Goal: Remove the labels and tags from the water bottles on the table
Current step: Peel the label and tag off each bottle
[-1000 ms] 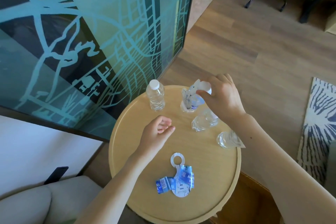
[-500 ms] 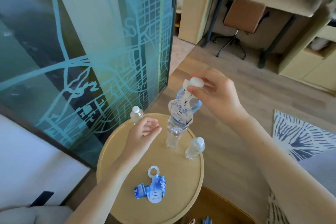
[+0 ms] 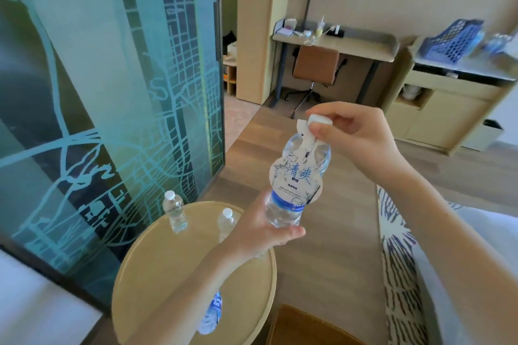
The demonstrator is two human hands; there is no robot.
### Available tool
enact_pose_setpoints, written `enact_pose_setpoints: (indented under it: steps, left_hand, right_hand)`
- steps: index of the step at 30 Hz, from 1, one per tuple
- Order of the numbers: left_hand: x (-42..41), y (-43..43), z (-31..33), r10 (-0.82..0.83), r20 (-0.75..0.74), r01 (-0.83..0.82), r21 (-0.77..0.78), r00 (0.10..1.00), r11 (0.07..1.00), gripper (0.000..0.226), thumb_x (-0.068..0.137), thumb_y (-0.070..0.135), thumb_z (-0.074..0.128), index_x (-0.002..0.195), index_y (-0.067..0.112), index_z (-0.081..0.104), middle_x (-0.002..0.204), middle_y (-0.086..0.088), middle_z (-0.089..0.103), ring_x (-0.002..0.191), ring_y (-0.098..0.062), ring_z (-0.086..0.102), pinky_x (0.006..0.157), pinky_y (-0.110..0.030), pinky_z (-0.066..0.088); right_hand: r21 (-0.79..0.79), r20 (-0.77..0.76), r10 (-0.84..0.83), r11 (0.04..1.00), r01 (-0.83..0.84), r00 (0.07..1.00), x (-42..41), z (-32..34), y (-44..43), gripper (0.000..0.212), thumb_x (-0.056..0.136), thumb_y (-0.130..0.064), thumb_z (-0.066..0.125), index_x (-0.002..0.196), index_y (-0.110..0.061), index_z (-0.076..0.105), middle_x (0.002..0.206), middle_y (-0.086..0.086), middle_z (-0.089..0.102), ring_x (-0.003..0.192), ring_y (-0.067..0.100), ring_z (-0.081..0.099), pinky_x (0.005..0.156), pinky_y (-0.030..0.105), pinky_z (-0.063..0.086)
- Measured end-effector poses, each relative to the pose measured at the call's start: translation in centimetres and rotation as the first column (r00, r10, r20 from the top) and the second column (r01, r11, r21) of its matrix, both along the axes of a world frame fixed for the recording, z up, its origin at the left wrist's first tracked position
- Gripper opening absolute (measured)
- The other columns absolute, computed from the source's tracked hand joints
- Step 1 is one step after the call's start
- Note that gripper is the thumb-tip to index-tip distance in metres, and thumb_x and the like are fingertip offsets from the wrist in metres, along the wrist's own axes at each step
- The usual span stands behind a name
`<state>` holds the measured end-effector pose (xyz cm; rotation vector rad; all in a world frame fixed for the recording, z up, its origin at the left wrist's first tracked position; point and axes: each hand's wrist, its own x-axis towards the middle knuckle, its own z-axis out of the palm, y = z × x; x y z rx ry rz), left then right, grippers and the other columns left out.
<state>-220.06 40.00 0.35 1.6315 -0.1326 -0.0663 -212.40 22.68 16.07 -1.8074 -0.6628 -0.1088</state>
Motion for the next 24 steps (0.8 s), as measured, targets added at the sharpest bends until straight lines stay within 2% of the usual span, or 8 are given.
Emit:
enact_pose_setpoints:
  steps: [2,4,8,12,16,18,21,24]
  left_hand:
    - [-0.1,-1.8,0.1,-0.005,0.0,0.005,-0.055,1.0,0.998,0.048,0.07,0.026,0.085,0.108,0.043,0.06,0.099,-0.003,0.074,0.083,-0.028,0.072,0.068,-0.037,0.059]
    - [-0.4,-3.2,-0.5,-0.018,-0.003,0.018,-0.095,1.0,0.995,0.04,0.075,0.02,0.08,0.106,0.037,0.062,0.086,-0.004,0.072,0.067,-0.022,0.067,0.057,-0.03,0.053]
    - [-1.0,-5.0,-1.8,0.032,0.01,-0.032,-0.004,0.999,0.999,0.037,0.074,0.029,0.078,0.108,0.033,0.063,0.094,-0.001,0.074,0.087,-0.016,0.072,0.073,-0.023,0.056]
    - [-1.4,-6.1,-2.7,0.062,-0.005,-0.062,-0.01,0.998,0.998,0.035,0.075,0.026,0.077,0.106,0.033,0.064,0.094,-0.005,0.074,0.083,-0.02,0.072,0.069,-0.025,0.057]
    - [-1.7,-6.7,-3.1,0.124,0.001,-0.124,-0.012,0.992,0.992,0.034,0.073,0.031,0.078,0.103,0.037,0.063,0.091,-0.001,0.075,0.079,-0.022,0.071,0.07,-0.028,0.057]
    - [-1.7,-6.9,-3.0,0.144,-0.005,-0.144,-0.026,0.99,0.989,0.036,0.072,0.031,0.077,0.105,0.034,0.062,0.09,-0.002,0.074,0.075,-0.025,0.069,0.066,-0.026,0.056]
    - [-1.7,-6.9,-3.1,0.172,-0.003,-0.172,-0.01,0.985,0.985,0.039,0.071,0.031,0.077,0.106,0.027,0.06,0.082,0.0,0.072,0.064,-0.018,0.065,0.057,-0.026,0.053]
    - [-1.9,-6.7,-3.5,0.197,0.005,-0.197,0.004,0.98,0.98,0.037,0.072,0.03,0.077,0.104,0.029,0.06,0.075,0.0,0.069,0.056,-0.018,0.059,0.053,-0.029,0.047]
  right_hand:
    - [0.025,-0.018,-0.007,1.0,0.008,1.0,-0.1,-0.3,-1.5,0.015,0.09,-0.006,0.073,0.101,-0.017,0.075,0.086,-0.011,0.077,0.081,0.001,0.071,0.07,0.014,0.052]
    - [0.039,-0.051,-0.025,0.999,0.027,0.998,-0.3,-1.2,-2.8,0.015,0.091,-0.005,0.072,0.101,-0.016,0.075,0.085,-0.013,0.077,0.08,-0.001,0.07,0.071,0.013,0.051]
    - [0.035,-0.157,-0.101,0.994,0.108,0.982,-0.8,-3.4,-4.6,0.02,0.094,-0.014,0.07,0.113,-0.015,0.073,0.088,-0.015,0.076,0.083,-0.004,0.07,0.071,0.011,0.05]
    - [-0.022,-0.171,-0.205,0.979,0.204,0.964,-2.0,-4.6,-5.3,0.044,0.085,-0.038,0.074,0.127,-0.027,0.064,0.116,-0.015,0.071,0.103,-0.003,0.067,0.082,0.015,0.053]
    - [0.034,-0.085,-0.452,0.889,0.456,0.888,-4.5,-6.9,-4.9,0.035,0.083,-0.041,0.079,0.109,-0.027,0.061,0.104,-0.008,0.067,0.088,0.003,0.067,0.072,0.014,0.052]
    - [0.049,-0.113,-0.479,0.872,0.487,0.87,-5.3,-7.8,-4.4,0.038,0.079,-0.047,0.08,0.099,-0.025,0.058,0.094,-0.007,0.066,0.081,0.005,0.065,0.067,0.017,0.052]
    - [-0.028,-0.131,-0.503,0.863,0.504,0.854,-5.3,-8.2,-3.8,0.054,0.066,-0.064,0.076,0.096,-0.024,0.055,0.091,-0.008,0.063,0.08,0.007,0.061,0.064,0.017,0.051]
    - [-0.12,-0.074,-0.528,0.847,0.518,0.846,-4.8,-8.6,-3.3,0.051,0.069,-0.055,0.084,0.094,-0.025,0.051,0.092,-0.011,0.057,0.084,0.003,0.054,0.067,0.009,0.043]
